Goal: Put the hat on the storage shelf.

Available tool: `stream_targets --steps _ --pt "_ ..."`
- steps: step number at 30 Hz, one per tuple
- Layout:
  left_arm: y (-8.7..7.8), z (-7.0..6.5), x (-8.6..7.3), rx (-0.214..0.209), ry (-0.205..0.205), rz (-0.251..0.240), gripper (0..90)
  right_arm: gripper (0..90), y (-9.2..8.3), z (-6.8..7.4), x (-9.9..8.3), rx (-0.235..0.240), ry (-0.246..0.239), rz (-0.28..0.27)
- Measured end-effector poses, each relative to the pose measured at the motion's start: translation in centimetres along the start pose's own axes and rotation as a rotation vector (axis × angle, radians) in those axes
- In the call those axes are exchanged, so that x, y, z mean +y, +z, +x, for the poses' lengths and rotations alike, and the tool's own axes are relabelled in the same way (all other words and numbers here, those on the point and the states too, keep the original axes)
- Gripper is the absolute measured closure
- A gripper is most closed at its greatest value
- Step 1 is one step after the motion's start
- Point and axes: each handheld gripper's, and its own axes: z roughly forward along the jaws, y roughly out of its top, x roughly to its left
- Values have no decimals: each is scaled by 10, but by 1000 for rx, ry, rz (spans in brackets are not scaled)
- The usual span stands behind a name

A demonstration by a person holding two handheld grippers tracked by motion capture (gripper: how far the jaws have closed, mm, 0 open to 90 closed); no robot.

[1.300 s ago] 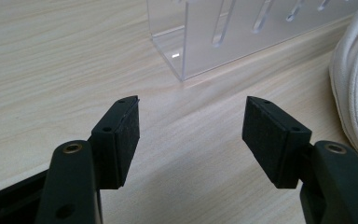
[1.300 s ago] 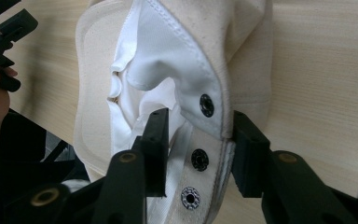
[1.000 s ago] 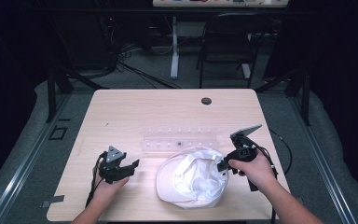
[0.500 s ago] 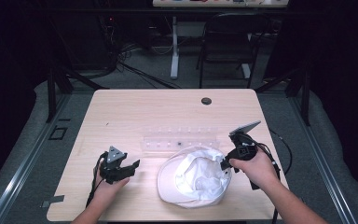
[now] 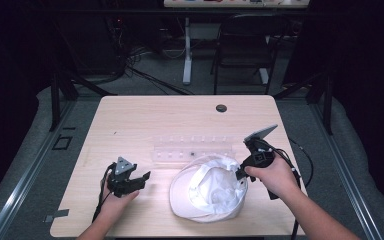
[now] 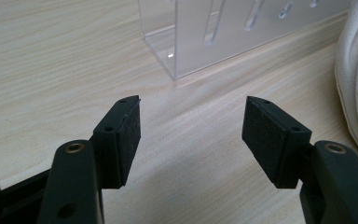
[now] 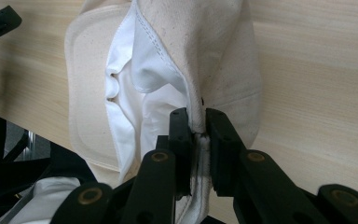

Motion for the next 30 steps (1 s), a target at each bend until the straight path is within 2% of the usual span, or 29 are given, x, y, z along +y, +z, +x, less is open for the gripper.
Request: stream_targets --steps 1,2,4,7,9,12,15,19,20,21,22,25,28,30 --pt "0 0 0 0 0 0 375 814 -2 0 1 0 -14 6" --pt "0 0 0 0 0 1 375 814 -2 2 1 -2 4 -12" --pt "0 0 0 0 0 1 375 814 -6 4 3 -11 -7 -7" --pt "0 0 0 -1 6 3 377 814 -12 7 5 -12 0 -20" --pt "0 0 0 -3 3 0 377 814 -16 8 7 -14 -11 -6" --pt "0 0 0 -2 2 -1 377 814 -21 10 9 -21 -5 -19" --pt "0 0 0 -4 0 -1 378 814 -27 11 10 -29 -13 -8" --pt "0 -1 0 -6 -2 0 378 814 -33 12 12 -22 6 -21" --pt "0 -1 0 -5 1 2 377 814 -35 12 12 -18 11 -25" --pt "0 -1 0 -6 5 3 378 814 -38 11 14 -11 -7 1" --pt "0 -1 0 -5 2 2 378 814 -38 12 13 -3 19 -26" --pt "0 -1 0 -5 2 2 378 814 -45 11 15 5 2 -1" --pt "0 -1 0 -5 2 2 378 814 -51 13 15 39 28 -21" --pt "0 -1 0 -6 2 2 378 814 -56 12 15 54 15 -7"
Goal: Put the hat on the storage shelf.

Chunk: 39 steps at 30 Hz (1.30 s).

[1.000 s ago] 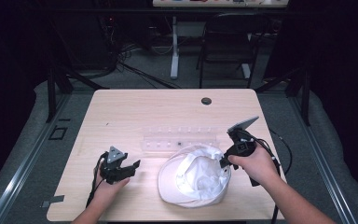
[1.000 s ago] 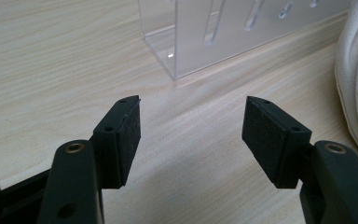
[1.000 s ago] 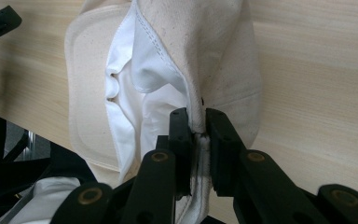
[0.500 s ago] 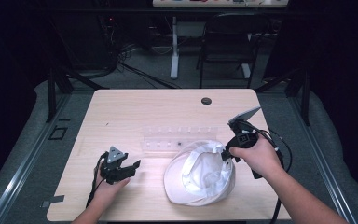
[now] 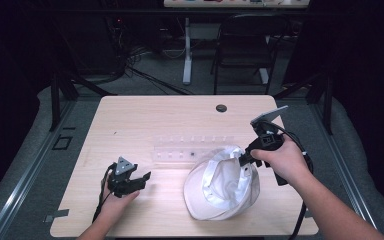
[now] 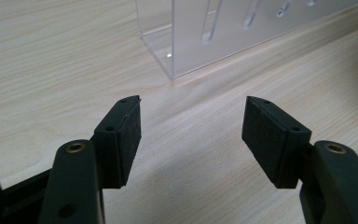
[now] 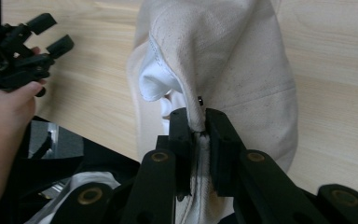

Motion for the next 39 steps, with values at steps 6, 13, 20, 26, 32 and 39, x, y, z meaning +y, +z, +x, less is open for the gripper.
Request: stream_targets --steps 6,13,20,26,32,39 --pt "0 0 0 -1 0 0 378 814 -7 2 1 58 26 -16" --pt "0 0 0 -1 0 1 378 815 -15 5 2 94 37 -23" --pt "0 -1 0 -1 3 2 378 815 -30 8 5 118 19 -18" --pt "0 -2 0 -6 2 2 378 815 -44 13 8 124 27 -56" --pt "-1 -6 1 -43 12 -2 374 815 -60 18 13 122 35 -100" --pt "-1 -10 4 -170 -56 20 320 815 -73 21 21 146 39 -132"
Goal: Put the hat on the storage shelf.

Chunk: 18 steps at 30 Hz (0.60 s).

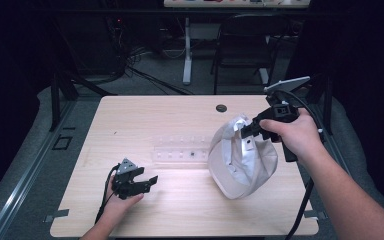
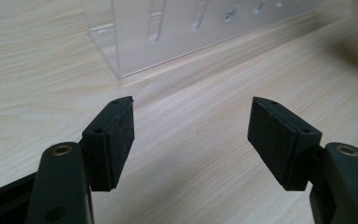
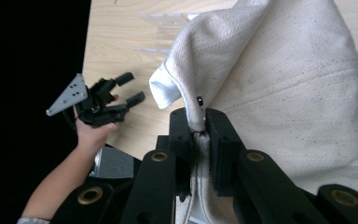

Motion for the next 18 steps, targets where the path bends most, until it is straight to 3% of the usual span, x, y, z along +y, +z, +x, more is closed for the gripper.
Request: stream_targets --steps 1,5,7,12,18 --pt "0 -2 0 2 0 -26 320 815 -1 1 1 4 3 -1" --pt "-4 -4 2 -19 13 -18 347 815 1 6 7 46 7 -4" --pt "-3 -7 2 -15 19 -39 359 815 3 8 9 65 20 15" --pt "-2 -12 1 -10 58 -35 365 815 8 12 13 96 18 20" --pt "-2 -13 1 -34 35 -42 344 816 11 12 18 163 23 13"
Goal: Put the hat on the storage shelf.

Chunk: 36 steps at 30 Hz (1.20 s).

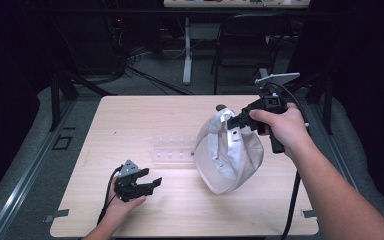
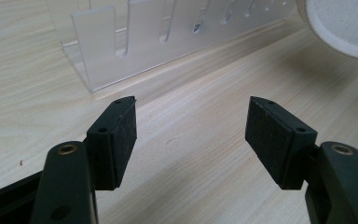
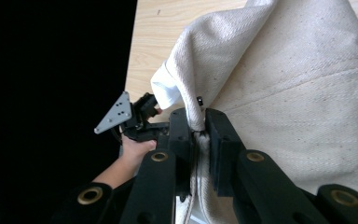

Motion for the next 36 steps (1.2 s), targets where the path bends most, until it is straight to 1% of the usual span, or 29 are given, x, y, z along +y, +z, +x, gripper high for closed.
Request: stream_targets --steps 1,2,3,5,6,7,8,9,10,11,12,15,16,19,20,21,22,23,24,26,27,28,29,30,31,33,34,35,36 --pt "0 0 0 8 8 -11 351 816 2 0 1 6 6 -8" --pt "-1 -1 0 22 20 -11 361 816 2 0 2 10 6 -6" --pt "-1 -1 0 22 20 -11 373 816 3 0 2 15 9 -9" --pt "-1 -3 1 41 46 -18 383 815 3 1 4 22 12 -7" --pt "-1 -3 1 41 46 -18 395 815 3 1 4 22 12 -7" --pt "-3 -6 3 49 68 -22 403 816 3 1 6 31 14 -17" --pt "-3 -8 4 53 75 -29 403 816 4 2 7 36 11 -28" --pt "-3 -10 5 53 75 -34 403 816 3 2 8 34 8 -20" --pt "-4 -12 6 51 82 -40 402 816 3 3 9 39 11 -32" --pt "-4 -14 8 47 83 -43 398 816 2 4 10 39 16 -31" --pt "-3 -15 9 46 86 -45 392 816 4 5 11 43 8 -51" --pt "0 -21 13 44 90 -46 392 816 4 8 14 41 17 -49" --pt "1 -23 15 41 98 -43 392 816 4 8 15 44 8 -57" --pt "3 -31 19 38 125 -41 399 816 5 10 20 41 20 -55" --pt "3 -31 19 38 125 -41 403 816 7 11 21 37 17 -62" --pt "5 -36 22 34 142 -35 413 816 7 12 23 38 22 -60" --pt "5 -36 22 34 142 -35 417 816 8 12 24 35 17 -66" --pt "6 -39 24 38 154 -36 423 816 8 13 25 36 24 -60" --pt "6 -39 24 38 154 -36 426 816 8 13 25 36 24 -60" --pt "8 -44 27 49 176 -47 430 816 10 15 29 39 16 -67" --pt "8 -44 27 49 176 -47 429 816 10 17 30 42 20 -66" --pt "8 -45 29 46 182 -52 426 816 11 18 31 43 16 -81" --pt "9 -48 31 43 191 -54 416 816 11 20 33 46 24 -84" --pt "10 -50 32 50 196 -64 399 816 10 21 34 45 20 -71" --pt "10 -54 36 53 211 -80 391 816 11 22 35 49 24 -90" --pt "12 -61 40 44 229 -86 391 816 11 25 39 45 28 -91" --pt "12 -61 40 44 229 -86 391 816 12 27 40 45 29 -97" --pt "13 -66 44 32 245 -94 391 816 13 28 41 47 32 -102" --pt "14 -69 46 32 254 -98 391 816 14 30 43 49 30 -107"
